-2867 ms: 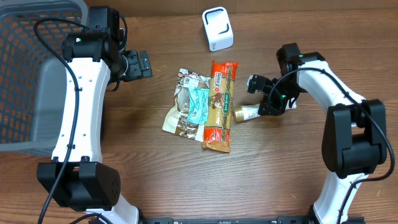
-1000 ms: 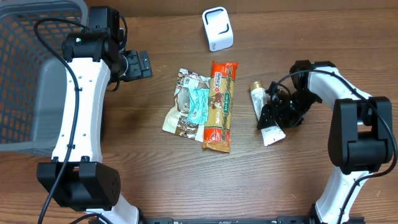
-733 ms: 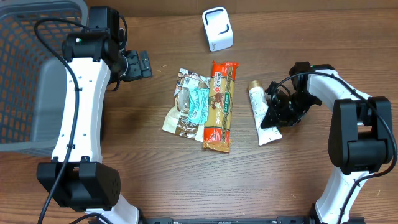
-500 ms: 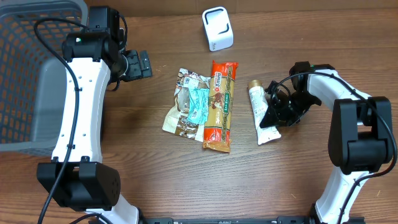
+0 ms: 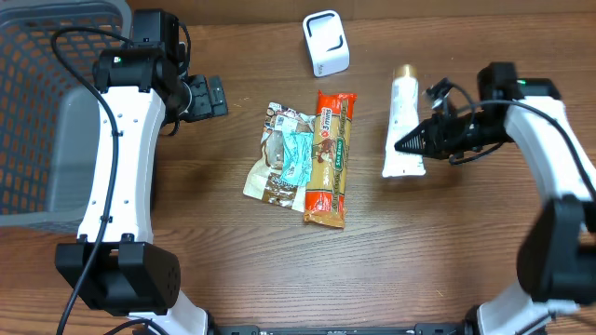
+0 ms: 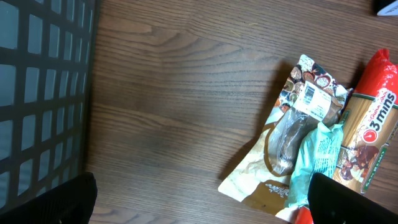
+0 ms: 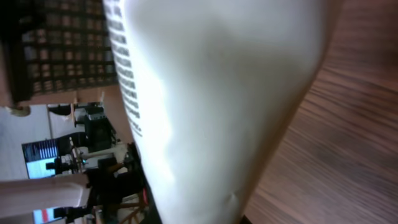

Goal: Scan the item barcode

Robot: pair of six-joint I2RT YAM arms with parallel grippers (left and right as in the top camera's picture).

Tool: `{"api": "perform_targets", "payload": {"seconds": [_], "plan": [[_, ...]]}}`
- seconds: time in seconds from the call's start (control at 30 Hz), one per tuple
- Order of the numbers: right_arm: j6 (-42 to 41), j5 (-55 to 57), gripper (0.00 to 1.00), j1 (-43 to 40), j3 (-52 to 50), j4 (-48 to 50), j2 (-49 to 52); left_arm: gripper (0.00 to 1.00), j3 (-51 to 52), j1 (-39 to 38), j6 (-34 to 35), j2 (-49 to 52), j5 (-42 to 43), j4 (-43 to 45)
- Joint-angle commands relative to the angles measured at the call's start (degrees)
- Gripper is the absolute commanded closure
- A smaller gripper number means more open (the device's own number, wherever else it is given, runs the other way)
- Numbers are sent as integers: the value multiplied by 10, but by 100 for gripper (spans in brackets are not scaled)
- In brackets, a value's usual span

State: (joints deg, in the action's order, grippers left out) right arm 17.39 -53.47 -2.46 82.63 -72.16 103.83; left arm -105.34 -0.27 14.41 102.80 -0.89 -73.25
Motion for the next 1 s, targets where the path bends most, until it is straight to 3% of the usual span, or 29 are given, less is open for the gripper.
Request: {"api": "perform_targets", "payload": {"seconds": [0.0, 0.17, 0.43, 0.53, 0.7, 0.83, 0.9, 0.97], "plan": [[39, -95, 96, 3, 24, -6, -83, 0, 3, -1, -11, 3, 3, 0], [37, -143, 96, 3, 24, -6, -125, 0, 3, -1, -11, 3, 3, 0], [10, -125, 96, 9, 24, -7, -125, 0, 3, -1, -11, 3, 3, 0], [-107, -27, 97, 15, 31, 40, -125, 0, 3, -1, -11, 3, 3, 0], [-165, 106, 97, 61, 128, 47, -114, 0, 3, -1, -11, 3, 3, 0], [-175, 247, 97, 113, 275, 17, -60, 0, 3, -1, -11, 3, 3, 0], [-184, 371, 97, 146, 360, 4, -3, 0, 3, -1, -11, 3, 3, 0], [-196, 516, 96, 172, 378, 40, 30, 0, 3, -1, -11, 3, 3, 0]]}}
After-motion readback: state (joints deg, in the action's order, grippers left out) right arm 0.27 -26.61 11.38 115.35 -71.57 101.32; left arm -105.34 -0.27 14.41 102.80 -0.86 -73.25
